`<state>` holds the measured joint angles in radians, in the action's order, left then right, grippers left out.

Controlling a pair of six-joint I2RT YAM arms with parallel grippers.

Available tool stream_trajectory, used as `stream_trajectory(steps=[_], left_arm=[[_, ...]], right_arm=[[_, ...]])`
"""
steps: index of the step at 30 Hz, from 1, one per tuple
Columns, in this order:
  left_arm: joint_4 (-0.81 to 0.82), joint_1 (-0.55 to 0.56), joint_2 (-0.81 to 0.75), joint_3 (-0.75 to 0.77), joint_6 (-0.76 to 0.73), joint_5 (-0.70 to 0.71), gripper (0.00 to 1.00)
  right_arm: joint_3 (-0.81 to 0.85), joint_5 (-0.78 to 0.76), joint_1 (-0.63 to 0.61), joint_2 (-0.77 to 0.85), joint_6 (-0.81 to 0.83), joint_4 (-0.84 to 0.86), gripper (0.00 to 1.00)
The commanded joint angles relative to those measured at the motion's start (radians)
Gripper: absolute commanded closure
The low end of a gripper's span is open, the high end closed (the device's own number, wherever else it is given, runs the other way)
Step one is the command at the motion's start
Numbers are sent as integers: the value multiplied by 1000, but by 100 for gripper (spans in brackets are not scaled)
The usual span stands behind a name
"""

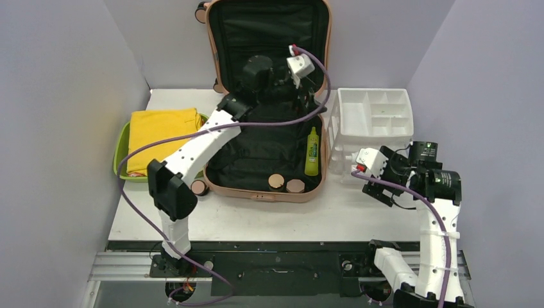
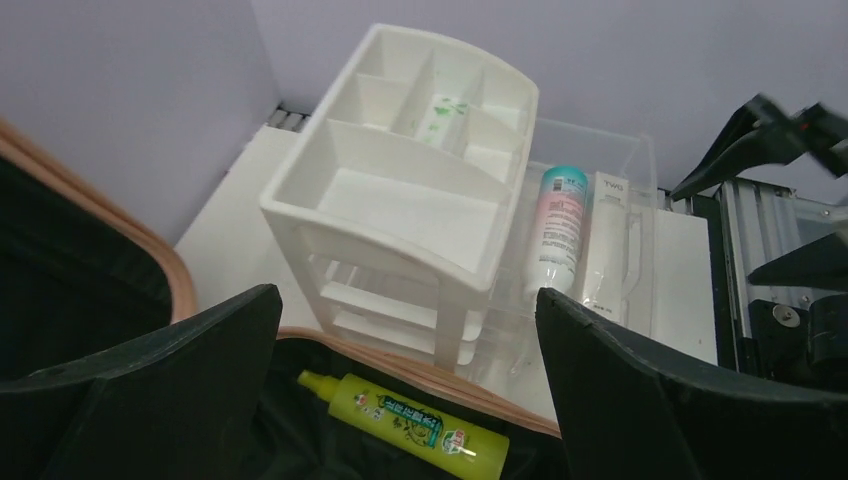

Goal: Open, take out, and arrange the luggage
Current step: Close the drawer in the storage box.

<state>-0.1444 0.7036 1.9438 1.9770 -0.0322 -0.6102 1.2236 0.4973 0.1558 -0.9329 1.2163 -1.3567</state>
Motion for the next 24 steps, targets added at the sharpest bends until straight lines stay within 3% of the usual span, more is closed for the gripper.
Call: stream_trajectory(steps=[1, 5, 10, 13, 16, 20, 24], left_arm=[[-199, -2, -93, 112, -5, 9, 4], [-415, -5, -133, 186, -3, 30, 4], [-511, -36, -471, -201, -169, 132, 4], [-490, -180, -631, -436, -157, 81, 4], [-538, -285, -783, -543, -235, 8, 4], [-531, -339, -846, -638, -248, 20, 4], [-510, -380, -801, -668, -214, 10, 4]], right_arm=[[-93, -81, -22, 50, -159, 258, 17], [-134, -114, -15, 45, -122, 254, 16], [-310, -232, -15, 171, -115, 462, 15], [-338, -277, -16, 208, -124, 508, 15], [-357, -306, -16, 241, -173, 607, 16], [-397, -294, -21, 257, -225, 719, 17], [-439, -239, -29, 259, -199, 751, 17]])
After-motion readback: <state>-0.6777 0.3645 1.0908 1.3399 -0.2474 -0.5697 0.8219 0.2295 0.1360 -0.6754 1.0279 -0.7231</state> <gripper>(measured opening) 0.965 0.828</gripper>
